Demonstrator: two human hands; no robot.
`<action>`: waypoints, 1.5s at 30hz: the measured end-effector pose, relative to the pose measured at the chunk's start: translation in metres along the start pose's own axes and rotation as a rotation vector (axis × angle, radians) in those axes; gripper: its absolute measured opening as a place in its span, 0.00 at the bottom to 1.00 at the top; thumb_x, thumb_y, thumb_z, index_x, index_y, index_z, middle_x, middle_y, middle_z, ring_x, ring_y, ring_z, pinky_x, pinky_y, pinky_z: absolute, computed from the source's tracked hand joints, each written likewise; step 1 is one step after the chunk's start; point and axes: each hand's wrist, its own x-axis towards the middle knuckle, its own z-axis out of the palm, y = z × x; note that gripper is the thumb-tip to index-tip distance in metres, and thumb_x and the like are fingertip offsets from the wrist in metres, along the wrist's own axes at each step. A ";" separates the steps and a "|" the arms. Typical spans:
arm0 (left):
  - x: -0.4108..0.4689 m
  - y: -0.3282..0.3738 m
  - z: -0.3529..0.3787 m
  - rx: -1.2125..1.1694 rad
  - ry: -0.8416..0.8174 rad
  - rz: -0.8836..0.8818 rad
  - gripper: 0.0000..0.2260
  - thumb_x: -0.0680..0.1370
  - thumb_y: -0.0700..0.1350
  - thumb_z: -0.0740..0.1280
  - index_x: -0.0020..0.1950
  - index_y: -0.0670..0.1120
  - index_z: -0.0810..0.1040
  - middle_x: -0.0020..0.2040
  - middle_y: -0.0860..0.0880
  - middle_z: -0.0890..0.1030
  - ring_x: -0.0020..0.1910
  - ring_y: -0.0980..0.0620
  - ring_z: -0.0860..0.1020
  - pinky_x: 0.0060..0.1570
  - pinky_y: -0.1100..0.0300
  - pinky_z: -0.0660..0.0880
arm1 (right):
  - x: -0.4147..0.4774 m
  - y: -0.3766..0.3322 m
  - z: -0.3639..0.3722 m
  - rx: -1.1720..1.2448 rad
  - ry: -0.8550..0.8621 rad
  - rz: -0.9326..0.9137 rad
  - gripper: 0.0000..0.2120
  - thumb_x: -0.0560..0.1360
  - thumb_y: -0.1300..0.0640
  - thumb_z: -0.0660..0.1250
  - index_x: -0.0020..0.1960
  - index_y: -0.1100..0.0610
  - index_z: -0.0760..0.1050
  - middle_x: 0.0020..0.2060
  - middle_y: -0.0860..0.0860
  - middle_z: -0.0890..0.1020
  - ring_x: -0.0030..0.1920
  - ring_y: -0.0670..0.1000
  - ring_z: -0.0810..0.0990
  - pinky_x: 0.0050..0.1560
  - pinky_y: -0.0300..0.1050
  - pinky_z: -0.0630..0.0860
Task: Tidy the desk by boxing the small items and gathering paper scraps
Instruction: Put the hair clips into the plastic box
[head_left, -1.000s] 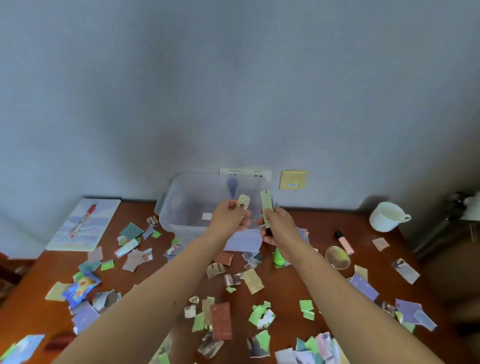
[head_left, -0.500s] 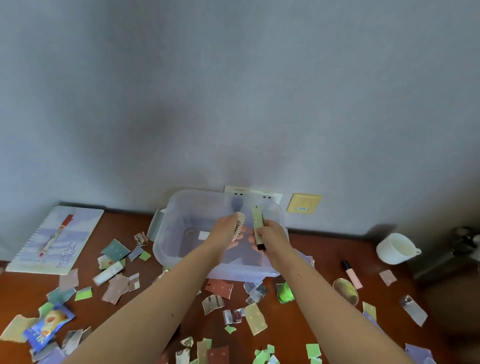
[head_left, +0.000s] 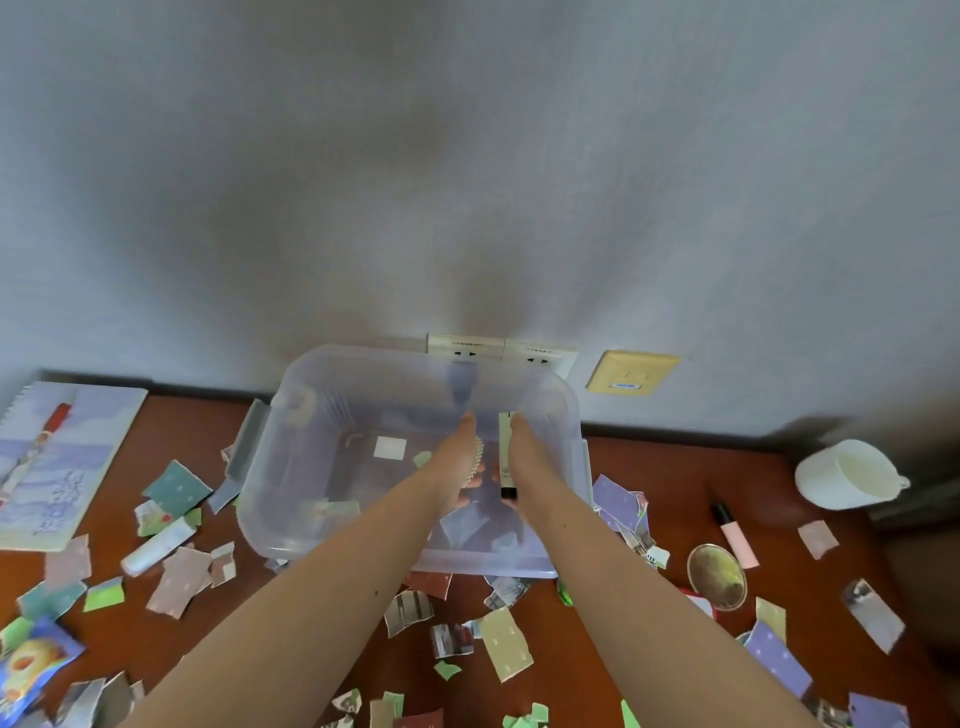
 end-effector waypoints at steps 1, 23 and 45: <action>0.003 0.001 0.000 0.000 0.010 -0.016 0.28 0.81 0.63 0.48 0.73 0.47 0.65 0.69 0.44 0.73 0.65 0.46 0.73 0.61 0.51 0.68 | 0.002 0.000 0.001 0.009 -0.003 -0.003 0.22 0.80 0.40 0.52 0.57 0.54 0.74 0.50 0.54 0.79 0.49 0.54 0.76 0.52 0.47 0.72; -0.106 -0.029 -0.019 -0.184 0.187 0.572 0.06 0.82 0.40 0.58 0.52 0.45 0.75 0.39 0.47 0.79 0.36 0.52 0.76 0.36 0.62 0.73 | -0.117 0.032 -0.018 -0.017 0.068 -0.711 0.12 0.77 0.63 0.60 0.50 0.48 0.76 0.49 0.51 0.82 0.50 0.53 0.80 0.53 0.51 0.77; -0.143 -0.140 0.076 0.120 0.016 0.450 0.07 0.79 0.39 0.62 0.55 0.45 0.77 0.51 0.46 0.80 0.44 0.50 0.77 0.44 0.59 0.72 | -0.154 0.142 -0.148 -0.113 0.228 -0.607 0.11 0.79 0.60 0.61 0.47 0.45 0.76 0.50 0.47 0.80 0.52 0.52 0.79 0.52 0.51 0.77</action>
